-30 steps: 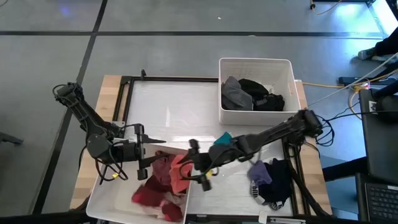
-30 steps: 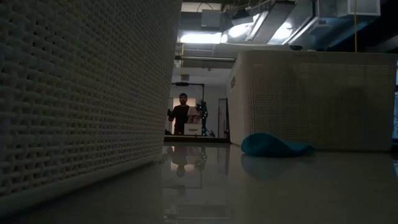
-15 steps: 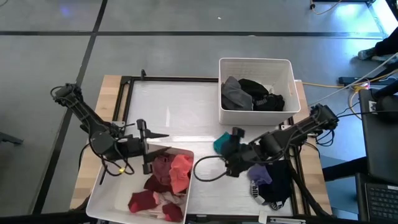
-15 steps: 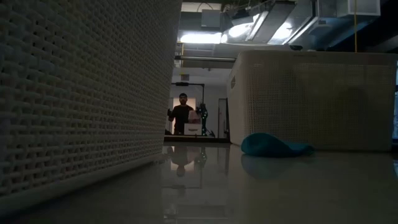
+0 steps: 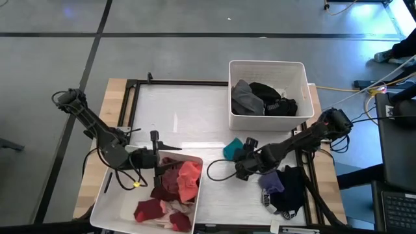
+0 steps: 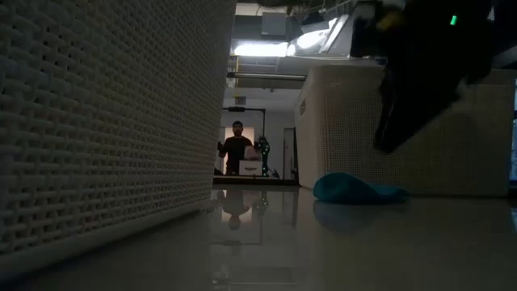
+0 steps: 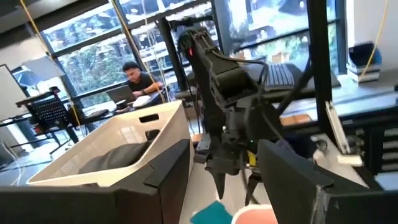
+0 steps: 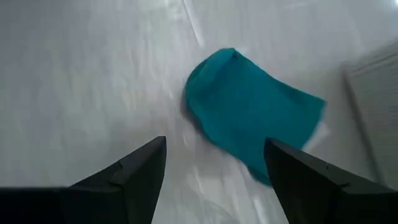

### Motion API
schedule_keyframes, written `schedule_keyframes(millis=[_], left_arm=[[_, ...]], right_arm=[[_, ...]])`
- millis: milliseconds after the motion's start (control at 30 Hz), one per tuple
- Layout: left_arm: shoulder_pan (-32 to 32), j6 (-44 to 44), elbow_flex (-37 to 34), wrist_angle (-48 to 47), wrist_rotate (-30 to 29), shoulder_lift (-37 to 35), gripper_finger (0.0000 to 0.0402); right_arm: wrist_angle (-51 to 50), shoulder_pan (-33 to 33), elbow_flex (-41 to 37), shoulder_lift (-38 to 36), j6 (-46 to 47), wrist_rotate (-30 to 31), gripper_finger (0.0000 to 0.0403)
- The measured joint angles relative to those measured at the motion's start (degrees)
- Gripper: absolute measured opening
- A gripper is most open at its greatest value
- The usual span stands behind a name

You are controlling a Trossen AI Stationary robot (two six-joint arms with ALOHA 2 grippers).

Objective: Sort clothes
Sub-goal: Put the blue sock into the bottom white bin

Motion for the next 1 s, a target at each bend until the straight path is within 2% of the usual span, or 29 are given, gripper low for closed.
schedule_keyframes(millis=[333, 600, 733, 1000], left_arm=[[0.09, -0.88, -0.02, -0.79, -0.17, 1.50, 0.0180], [0.09, -1.41, -0.02, -1.72, -0.22, 1.50, 0.0180], [0.09, -1.48, -0.02, -1.74, -0.21, 1.50, 0.0180], [0.09, -1.58, -0.02, -1.78, -0.22, 1.50, 0.0180]], right_arm=[[22.96, -6.12, -12.11, 0.87, -1.29, -0.58, 0.0269], [24.70, -6.71, -13.64, 3.29, -1.29, -0.89, 0.0263], [25.06, -6.69, -13.45, 4.62, -1.27, -1.84, 0.0219], [25.19, -6.65, -13.42, 5.90, -2.69, -3.84, 0.0069]])
